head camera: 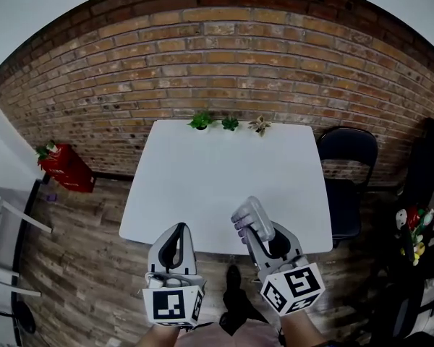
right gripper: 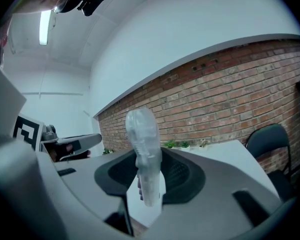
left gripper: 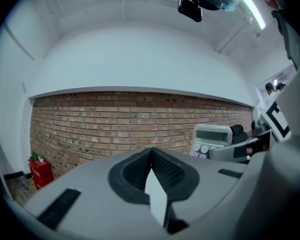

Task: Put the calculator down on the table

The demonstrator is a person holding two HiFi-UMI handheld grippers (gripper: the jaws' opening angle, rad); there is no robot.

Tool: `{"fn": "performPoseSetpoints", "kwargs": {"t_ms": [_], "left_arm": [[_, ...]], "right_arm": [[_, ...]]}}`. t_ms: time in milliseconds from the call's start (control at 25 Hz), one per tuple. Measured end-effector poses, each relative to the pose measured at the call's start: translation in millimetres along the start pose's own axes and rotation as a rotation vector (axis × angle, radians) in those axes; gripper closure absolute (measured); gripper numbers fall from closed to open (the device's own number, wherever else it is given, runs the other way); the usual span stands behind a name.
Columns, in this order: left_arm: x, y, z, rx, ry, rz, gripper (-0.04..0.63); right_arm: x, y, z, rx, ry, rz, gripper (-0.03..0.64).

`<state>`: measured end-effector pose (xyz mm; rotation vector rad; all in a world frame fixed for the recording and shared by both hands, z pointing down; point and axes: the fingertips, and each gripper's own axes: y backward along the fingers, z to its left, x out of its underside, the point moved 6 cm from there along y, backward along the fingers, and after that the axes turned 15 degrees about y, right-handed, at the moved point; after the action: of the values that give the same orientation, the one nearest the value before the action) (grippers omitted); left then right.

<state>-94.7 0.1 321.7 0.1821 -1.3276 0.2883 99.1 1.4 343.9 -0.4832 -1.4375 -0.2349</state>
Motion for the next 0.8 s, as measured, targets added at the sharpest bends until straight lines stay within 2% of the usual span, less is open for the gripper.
{"fn": "performPoseSetpoints", "kwargs": {"t_ms": [400,800], "left_arm": [[-20,-107,21,-0.048,-0.032,-0.021,0.584],[-54,-151,41,-0.091,-0.05,-0.109,0.584]], "right_arm": [[-17,-101,-62,-0.074,-0.011,-0.015,0.485],[-57,-161,-83,-0.122,0.051,-0.067,0.485]]}}
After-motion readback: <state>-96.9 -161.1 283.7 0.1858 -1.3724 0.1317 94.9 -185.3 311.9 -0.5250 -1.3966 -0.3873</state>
